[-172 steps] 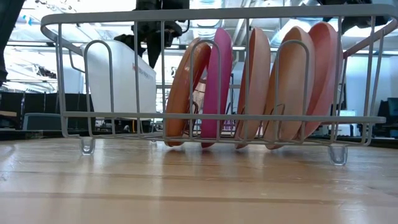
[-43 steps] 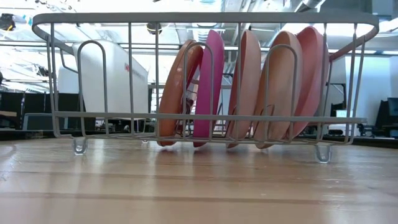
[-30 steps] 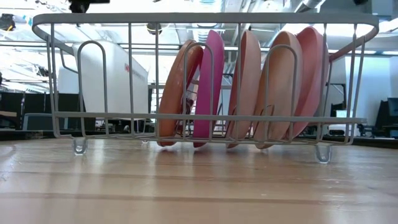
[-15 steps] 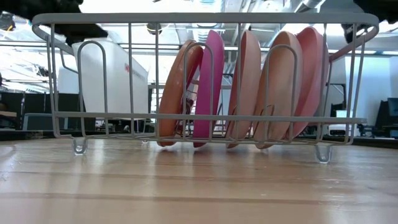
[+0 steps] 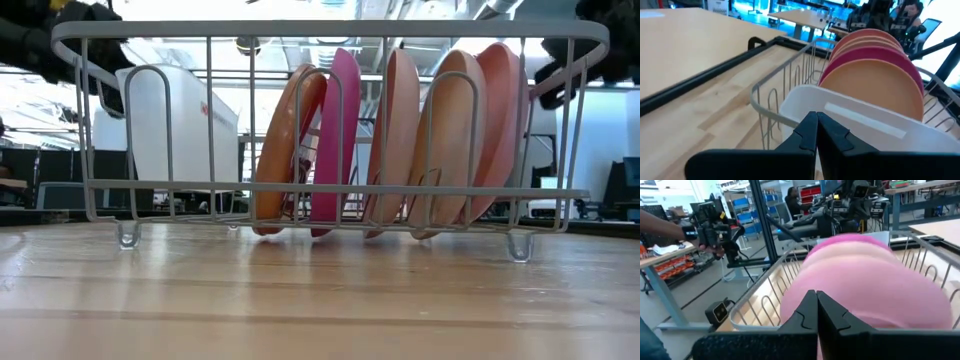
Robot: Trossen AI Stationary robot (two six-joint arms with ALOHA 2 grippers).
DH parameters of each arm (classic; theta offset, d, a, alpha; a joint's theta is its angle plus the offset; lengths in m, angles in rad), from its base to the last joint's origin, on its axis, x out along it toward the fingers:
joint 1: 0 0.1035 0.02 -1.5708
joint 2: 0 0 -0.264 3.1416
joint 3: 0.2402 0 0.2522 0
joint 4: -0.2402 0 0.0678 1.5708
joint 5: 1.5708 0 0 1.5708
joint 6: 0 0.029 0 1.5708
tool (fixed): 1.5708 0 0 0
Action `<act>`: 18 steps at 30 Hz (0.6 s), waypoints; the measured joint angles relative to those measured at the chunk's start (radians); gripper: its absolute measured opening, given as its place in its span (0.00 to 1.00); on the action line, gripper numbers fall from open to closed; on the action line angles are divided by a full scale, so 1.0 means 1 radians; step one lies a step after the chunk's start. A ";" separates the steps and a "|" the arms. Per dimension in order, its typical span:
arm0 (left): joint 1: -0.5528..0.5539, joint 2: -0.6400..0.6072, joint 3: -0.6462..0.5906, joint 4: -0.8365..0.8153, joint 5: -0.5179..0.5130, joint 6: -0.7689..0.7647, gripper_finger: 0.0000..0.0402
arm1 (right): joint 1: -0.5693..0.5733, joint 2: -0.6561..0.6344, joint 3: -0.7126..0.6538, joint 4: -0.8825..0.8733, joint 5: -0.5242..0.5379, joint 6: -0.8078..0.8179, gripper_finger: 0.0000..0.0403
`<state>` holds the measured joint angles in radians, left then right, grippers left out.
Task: Sort dishes
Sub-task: Return to Home Position
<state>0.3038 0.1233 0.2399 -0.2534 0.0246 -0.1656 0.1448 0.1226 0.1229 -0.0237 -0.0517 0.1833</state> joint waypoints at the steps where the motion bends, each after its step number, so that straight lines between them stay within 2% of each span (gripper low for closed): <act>1: 0.000 -0.014 -0.016 0.009 0.000 0.000 0.00 | 0.002 0.000 -0.020 0.029 0.000 0.002 0.00; 7: 0.000 -0.081 -0.102 0.045 0.000 -0.025 0.00 | 0.035 -0.001 -0.108 0.143 0.012 0.023 0.00; 12: 0.000 -0.123 -0.150 0.072 -0.004 -0.005 0.00 | 0.067 -0.001 -0.115 0.138 0.043 -0.014 0.00; 18: 0.000 -0.111 -0.160 0.084 -0.033 0.075 0.00 | 0.092 0.000 -0.115 0.118 0.083 -0.034 0.00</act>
<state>0.3043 0.0122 0.0803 -0.1689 -0.0085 -0.0905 0.2363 0.1226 0.0074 0.0948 0.0315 0.1490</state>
